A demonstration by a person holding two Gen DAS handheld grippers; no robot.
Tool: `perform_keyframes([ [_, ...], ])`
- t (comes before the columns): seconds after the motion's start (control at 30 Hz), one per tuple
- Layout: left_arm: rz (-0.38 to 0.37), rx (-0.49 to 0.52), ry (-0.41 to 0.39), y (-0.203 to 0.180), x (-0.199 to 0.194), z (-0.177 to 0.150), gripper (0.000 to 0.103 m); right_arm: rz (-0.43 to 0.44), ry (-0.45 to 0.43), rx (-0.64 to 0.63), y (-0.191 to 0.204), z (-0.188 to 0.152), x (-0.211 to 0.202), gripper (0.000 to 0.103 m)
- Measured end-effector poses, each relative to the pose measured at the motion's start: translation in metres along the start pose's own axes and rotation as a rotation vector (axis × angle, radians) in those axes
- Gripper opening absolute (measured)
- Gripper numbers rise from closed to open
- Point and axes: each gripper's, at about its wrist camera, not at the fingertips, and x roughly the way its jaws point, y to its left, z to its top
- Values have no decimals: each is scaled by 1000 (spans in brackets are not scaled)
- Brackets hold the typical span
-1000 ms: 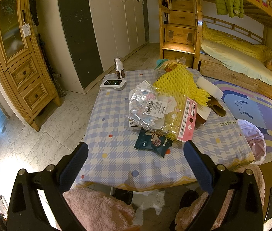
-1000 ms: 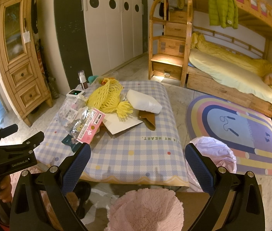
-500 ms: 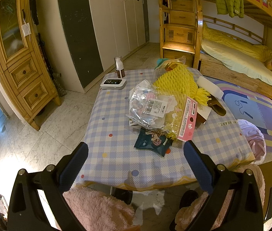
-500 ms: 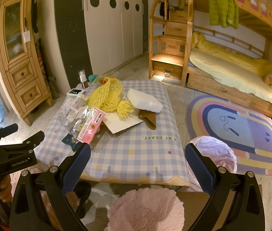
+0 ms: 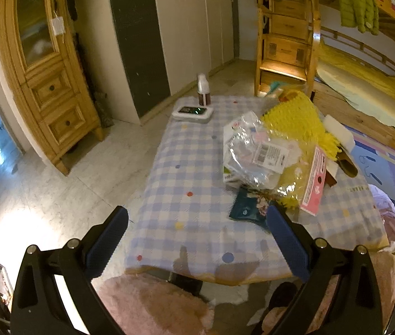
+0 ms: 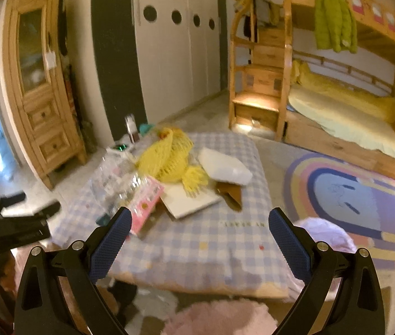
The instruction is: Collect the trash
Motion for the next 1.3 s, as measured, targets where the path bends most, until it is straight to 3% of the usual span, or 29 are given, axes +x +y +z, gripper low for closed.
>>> perform_keyframes([
  [0.3,-95,33,43,-22,22,-9,96,-83,34,-44,2,-3,21,97],
  [0.5,-158,63,56,-43,38,-7,83,-108,35,-39,-9,-6,33,92],
  [0.57,-180,56,58,-47,44,-4,80,-102,40,-46,-11,-7,37,79],
  [0.6,-187,52,60,-48,47,-3,80,-103,45,-49,-12,-7,40,64],
  [0.73,-199,27,66,-51,60,2,80,-94,72,-45,-17,-9,51,58],
  [0.87,-210,-8,77,-52,73,9,82,-89,87,-42,-21,-10,59,58],
  [1.17,-368,-109,55,-42,85,17,82,-65,126,-41,-22,-14,66,63],
  [1.3,-375,-115,45,-36,85,13,82,-55,131,-54,-19,-15,61,67],
])
